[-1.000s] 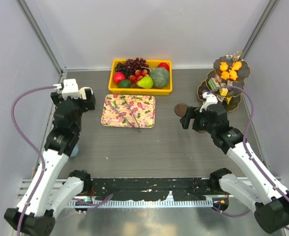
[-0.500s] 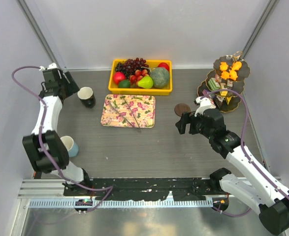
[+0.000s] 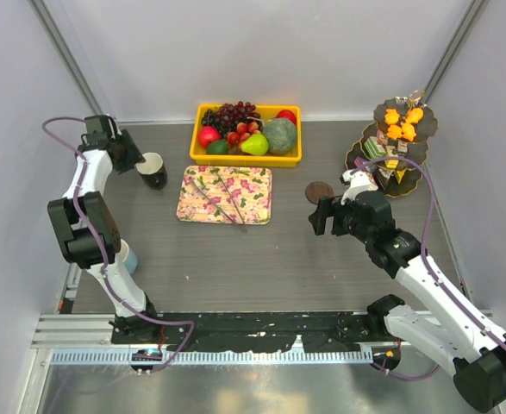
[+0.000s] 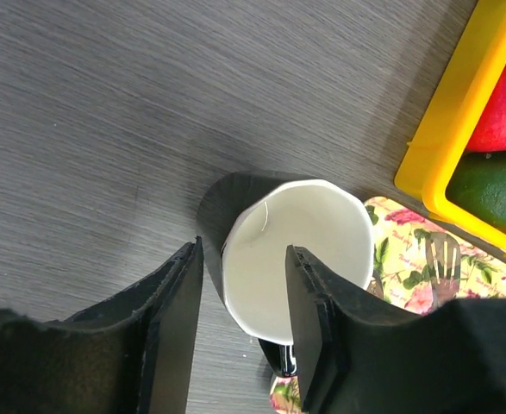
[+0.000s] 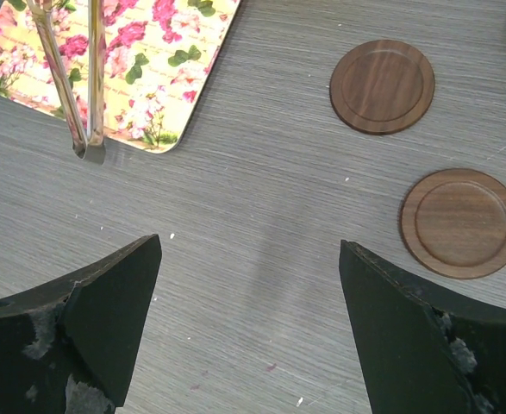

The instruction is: Serve the afternoon tea

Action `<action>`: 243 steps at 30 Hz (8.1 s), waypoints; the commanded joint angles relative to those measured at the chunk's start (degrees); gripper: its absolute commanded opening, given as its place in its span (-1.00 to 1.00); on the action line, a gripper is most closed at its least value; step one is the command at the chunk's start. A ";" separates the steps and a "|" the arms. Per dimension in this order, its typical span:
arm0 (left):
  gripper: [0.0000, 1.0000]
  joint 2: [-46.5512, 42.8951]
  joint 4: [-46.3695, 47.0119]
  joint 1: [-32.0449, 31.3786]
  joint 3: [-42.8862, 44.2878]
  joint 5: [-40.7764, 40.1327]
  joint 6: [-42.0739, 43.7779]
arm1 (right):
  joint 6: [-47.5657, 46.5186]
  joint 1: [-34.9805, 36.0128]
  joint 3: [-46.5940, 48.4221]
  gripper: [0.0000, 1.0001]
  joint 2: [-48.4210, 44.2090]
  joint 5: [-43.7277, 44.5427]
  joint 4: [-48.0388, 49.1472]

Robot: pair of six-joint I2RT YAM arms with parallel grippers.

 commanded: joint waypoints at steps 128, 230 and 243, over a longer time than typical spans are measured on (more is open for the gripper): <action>0.99 -82.92 1.38 -35.45 -45.87 -55.36 12.92 | 0.15 -12.90 44.89 -0.90 52.65 11.09 -10.60; -0.03 -49.09 -17.34 15.88 -43.23 -24.07 -6.42 | 4.19 3.97 6.83 0.79 5.62 -9.92 6.19; -0.89 -54.60 -17.51 15.88 -42.79 -11.51 -6.93 | 3.66 5.02 7.09 0.76 7.03 -9.48 6.54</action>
